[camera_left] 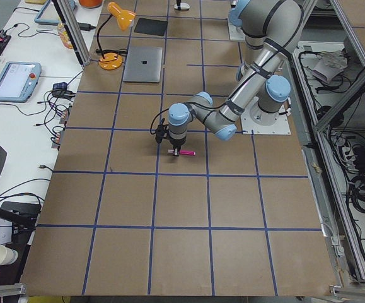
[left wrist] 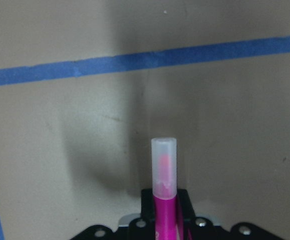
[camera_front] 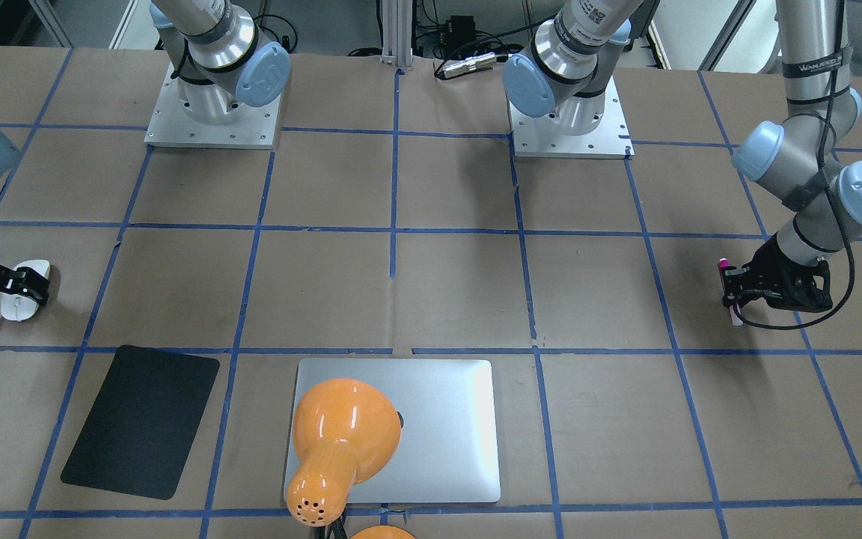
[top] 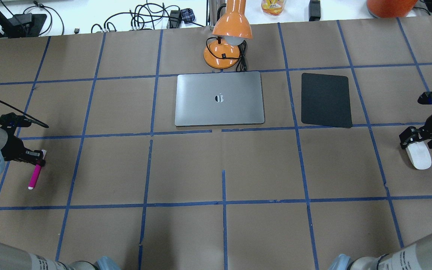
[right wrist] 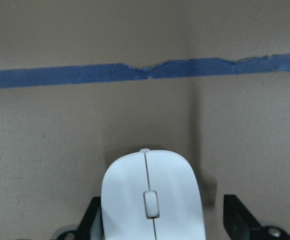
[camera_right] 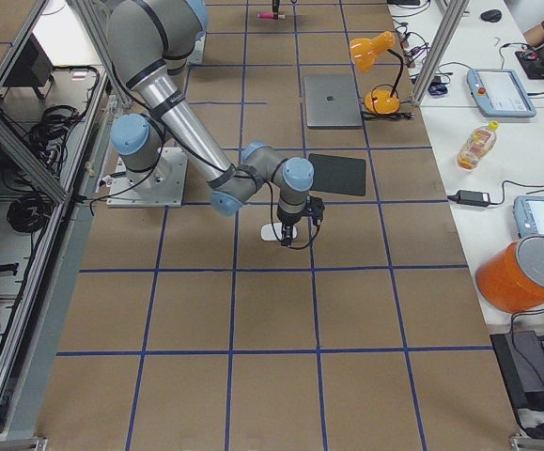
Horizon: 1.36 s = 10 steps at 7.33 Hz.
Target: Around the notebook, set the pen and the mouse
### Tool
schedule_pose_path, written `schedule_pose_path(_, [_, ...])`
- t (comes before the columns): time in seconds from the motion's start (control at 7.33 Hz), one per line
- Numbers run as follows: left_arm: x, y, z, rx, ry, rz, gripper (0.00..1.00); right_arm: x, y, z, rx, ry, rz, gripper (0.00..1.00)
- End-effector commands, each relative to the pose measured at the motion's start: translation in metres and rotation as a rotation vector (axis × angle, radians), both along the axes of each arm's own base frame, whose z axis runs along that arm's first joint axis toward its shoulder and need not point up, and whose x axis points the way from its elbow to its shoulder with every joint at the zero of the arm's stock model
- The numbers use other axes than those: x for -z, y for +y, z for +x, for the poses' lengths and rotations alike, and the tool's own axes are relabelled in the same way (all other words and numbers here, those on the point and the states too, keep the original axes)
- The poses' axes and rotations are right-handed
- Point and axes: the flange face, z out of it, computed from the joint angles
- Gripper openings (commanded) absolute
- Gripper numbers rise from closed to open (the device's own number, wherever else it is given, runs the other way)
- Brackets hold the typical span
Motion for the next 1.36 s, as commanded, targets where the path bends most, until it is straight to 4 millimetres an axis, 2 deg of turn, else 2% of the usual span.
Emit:
schedule_pose_path(0.0, [-0.024, -0.004, -0.009, -0.161, 0.015, 0.027, 0.00, 0.003, 0.003, 0.001, 0.003, -0.013, 0.022, 0.85])
schedule_pose_path(0.14, [-0.039, -0.015, -0.038, -0.309, 0.026, 0.023, 0.00, 0.002, 0.004, 0.002, 0.005, -0.020, 0.031, 0.85])
schedule_pose_path(0.27, [-0.053, -0.030, -0.097, -0.407, 0.020, 0.024, 0.00, 0.002, 0.003, 0.002, 0.005, -0.019, 0.030, 0.81])
schedule_pose_path(0.41, [-0.059, -0.037, -0.153, -0.525, 0.014, 0.026, 0.00, 0.001, 0.003, 0.002, 0.003, -0.017, 0.030, 0.73])
schedule_pose_path(0.55, [-0.056, -0.038, -0.211, -0.601, 0.014, 0.044, 0.00, -0.001, 0.003, 0.001, 0.005, -0.014, 0.026, 0.63])
schedule_pose_path(0.82, [-0.044, -0.034, -0.336, -0.858, -0.013, 0.054, 0.00, -0.004, 0.002, 0.000, 0.008, -0.009, 0.022, 0.56])
schedule_pose_path(0.95, [-0.046, -0.024, -0.398, -0.927, -0.033, 0.037, 0.00, -0.006, 0.002, -0.002, 0.003, 0.015, 0.036, 0.55])
schedule_pose_path(1.09, [-0.042, -0.013, -0.443, -1.058, -0.043, 0.034, 0.00, -0.010, 0.001, -0.003, 0.007, 0.021, 0.029, 0.55])
schedule_pose_path(1.23, [-0.028, 0.001, -0.479, -1.201, -0.060, 0.050, 0.00, -0.024, -0.007, -0.001, 0.004, 0.044, 0.001, 0.55])
